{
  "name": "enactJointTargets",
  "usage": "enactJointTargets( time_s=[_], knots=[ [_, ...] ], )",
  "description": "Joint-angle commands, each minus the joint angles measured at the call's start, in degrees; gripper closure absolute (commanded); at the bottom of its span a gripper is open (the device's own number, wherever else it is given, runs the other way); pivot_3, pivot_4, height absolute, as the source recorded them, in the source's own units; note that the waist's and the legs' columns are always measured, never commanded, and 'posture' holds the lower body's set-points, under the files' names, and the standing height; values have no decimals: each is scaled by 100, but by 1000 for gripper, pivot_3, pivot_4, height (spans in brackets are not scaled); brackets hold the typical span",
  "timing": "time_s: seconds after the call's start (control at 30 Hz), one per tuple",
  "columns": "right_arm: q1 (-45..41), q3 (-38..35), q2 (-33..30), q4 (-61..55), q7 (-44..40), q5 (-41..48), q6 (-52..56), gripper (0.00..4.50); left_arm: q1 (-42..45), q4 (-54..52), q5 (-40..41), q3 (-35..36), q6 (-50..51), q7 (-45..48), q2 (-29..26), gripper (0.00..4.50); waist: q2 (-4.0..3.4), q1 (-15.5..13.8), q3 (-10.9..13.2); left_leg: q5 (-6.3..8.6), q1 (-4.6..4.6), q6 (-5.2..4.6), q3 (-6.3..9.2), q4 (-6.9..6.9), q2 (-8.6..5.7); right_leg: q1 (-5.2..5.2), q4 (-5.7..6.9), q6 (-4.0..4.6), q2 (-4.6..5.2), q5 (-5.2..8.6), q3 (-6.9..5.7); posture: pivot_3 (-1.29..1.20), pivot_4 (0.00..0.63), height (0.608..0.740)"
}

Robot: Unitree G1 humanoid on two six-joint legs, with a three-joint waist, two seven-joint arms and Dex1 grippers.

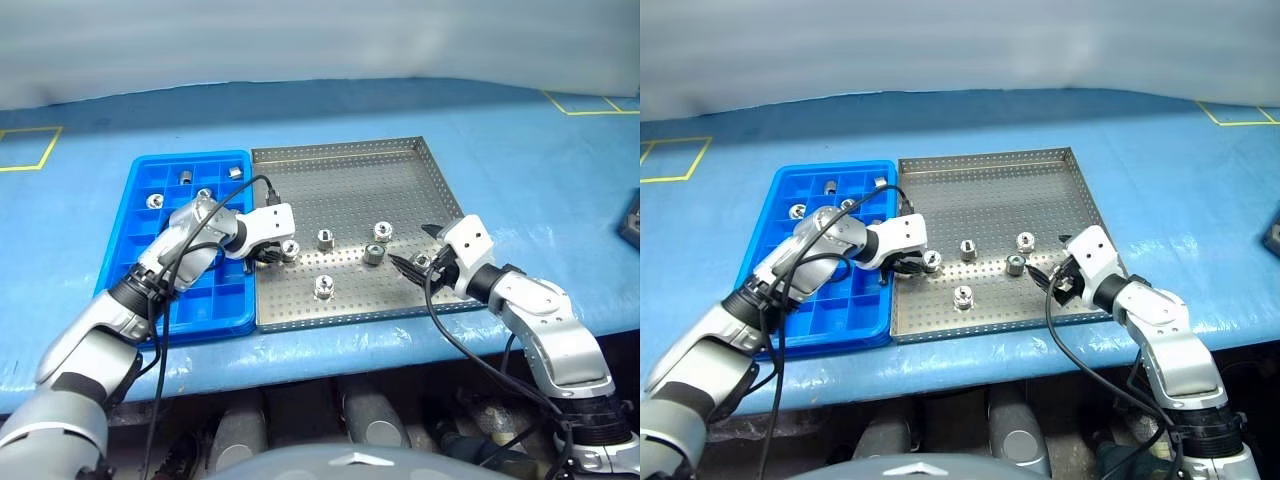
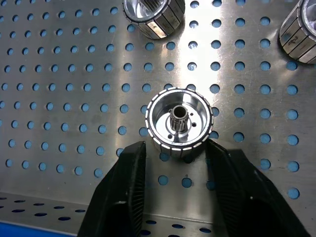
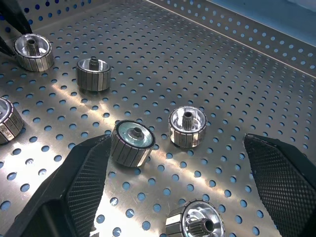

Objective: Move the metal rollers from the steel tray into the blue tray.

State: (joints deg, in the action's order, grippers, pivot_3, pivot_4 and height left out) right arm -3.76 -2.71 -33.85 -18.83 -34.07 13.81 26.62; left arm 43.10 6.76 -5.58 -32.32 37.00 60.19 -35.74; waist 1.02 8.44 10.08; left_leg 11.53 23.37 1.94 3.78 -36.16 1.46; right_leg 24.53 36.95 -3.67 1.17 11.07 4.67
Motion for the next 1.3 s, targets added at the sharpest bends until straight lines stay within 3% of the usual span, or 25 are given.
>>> enactJointTargets(
  time_s=[0.03,0.23,0.53,1.3],
  knots=[
    [-91,-46,14,-168,16,-14,-126,0,-116,6,4,66,12,107,30,3555,0,0,0,0,0,0,0,0,0,0,0,0,0,0,0,-161,150,740],
    [-73,-85,-5,-173,26,-21,-125,0,-153,0,-8,179,-343,108,42,3555,0,-7,0,0,0,-1,-5,0,-1,0,-1,-2,1,-1,5,-165,150,740],
    [-47,-89,-25,-192,64,-81,-102,0,-102,103,-84,255,-226,99,181,840,0,-12,0,0,1,-1,-5,-2,-2,0,-1,-4,1,-2,7,-175,150,740],
    [54,65,-12,-396,54,-230,1,0,192,1109,-331,313,-406,19,993,840,-30,-63,-18,4,-20,-19,-4,-92,-22,-70,-6,-35,22,-19,11,-210,150,740]
  ],
)
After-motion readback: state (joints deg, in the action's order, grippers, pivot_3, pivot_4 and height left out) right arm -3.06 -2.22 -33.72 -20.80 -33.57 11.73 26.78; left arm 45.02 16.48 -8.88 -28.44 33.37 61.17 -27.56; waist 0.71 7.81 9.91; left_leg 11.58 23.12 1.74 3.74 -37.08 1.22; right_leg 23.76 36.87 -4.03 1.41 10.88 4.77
